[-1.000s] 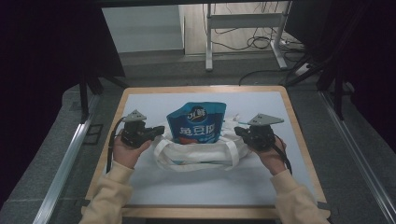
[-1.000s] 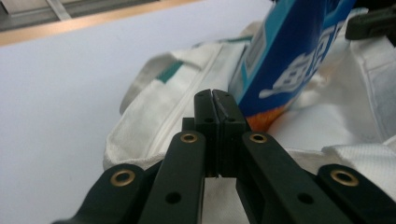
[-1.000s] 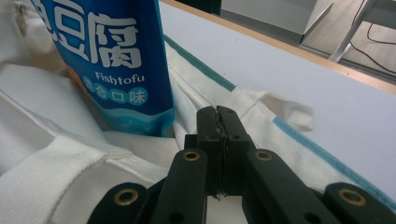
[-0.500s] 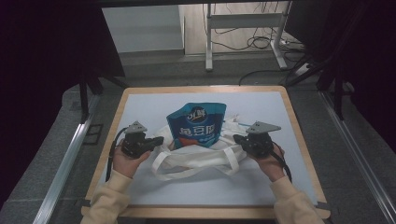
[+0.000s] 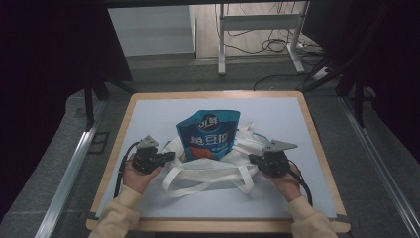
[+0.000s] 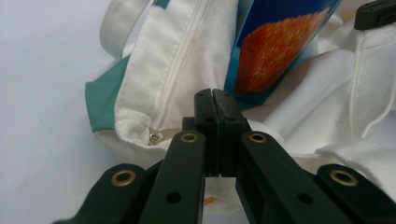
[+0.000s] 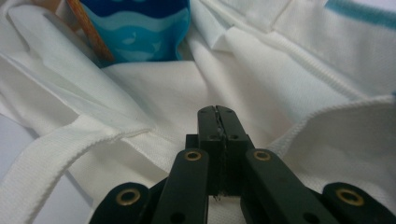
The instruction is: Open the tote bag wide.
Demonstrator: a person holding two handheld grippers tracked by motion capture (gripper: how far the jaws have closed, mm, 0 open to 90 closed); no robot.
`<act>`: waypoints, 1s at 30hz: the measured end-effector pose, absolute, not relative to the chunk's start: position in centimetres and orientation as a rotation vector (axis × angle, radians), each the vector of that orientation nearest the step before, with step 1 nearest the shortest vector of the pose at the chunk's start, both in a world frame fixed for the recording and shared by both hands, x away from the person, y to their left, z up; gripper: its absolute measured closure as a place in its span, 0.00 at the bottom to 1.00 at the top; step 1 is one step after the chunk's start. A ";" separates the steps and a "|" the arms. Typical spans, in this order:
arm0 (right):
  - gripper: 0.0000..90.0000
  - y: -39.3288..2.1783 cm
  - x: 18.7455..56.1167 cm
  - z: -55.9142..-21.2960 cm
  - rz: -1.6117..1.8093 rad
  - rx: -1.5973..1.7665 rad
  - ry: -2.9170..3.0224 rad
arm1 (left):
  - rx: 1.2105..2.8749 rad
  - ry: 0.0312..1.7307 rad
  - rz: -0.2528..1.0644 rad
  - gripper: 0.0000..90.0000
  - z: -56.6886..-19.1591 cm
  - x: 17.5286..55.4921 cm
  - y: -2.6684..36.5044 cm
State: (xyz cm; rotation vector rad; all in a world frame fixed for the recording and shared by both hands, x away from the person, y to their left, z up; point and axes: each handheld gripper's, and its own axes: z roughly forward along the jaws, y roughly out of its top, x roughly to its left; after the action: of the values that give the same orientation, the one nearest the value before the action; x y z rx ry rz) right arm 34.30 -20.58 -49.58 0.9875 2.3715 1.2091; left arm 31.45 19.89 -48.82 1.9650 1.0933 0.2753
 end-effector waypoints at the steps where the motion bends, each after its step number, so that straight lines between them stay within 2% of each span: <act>1: 0.99 -20.6 34.3 -49.7 1.205 0.988 2.375 | 1.965 1.095 0.274 0.99 -49.0 31.4 19.8; 9: 0.99 -20.5 34.1 -51.8 1.127 1.002 2.439 | 1.990 1.097 0.283 0.99 -50.1 31.4 19.3; 17: 0.99 -20.4 34.0 -52.0 1.125 1.007 2.433 | 1.983 1.098 0.291 0.99 -50.2 31.5 19.3; 25: 0.99 -20.0 33.5 -49.9 1.195 0.968 2.365 | 1.938 1.047 0.337 0.99 -47.5 31.0 19.3; 30: 0.99 -18.8 33.0 -48.4 1.248 0.920 2.350 | 1.968 1.044 0.354 0.99 -46.6 31.8 18.3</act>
State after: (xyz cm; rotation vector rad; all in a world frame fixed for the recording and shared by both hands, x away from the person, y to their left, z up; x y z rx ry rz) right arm 33.02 -18.78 -48.37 0.9205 2.3496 1.2482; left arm 31.81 18.30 -46.60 1.9681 1.0444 0.3537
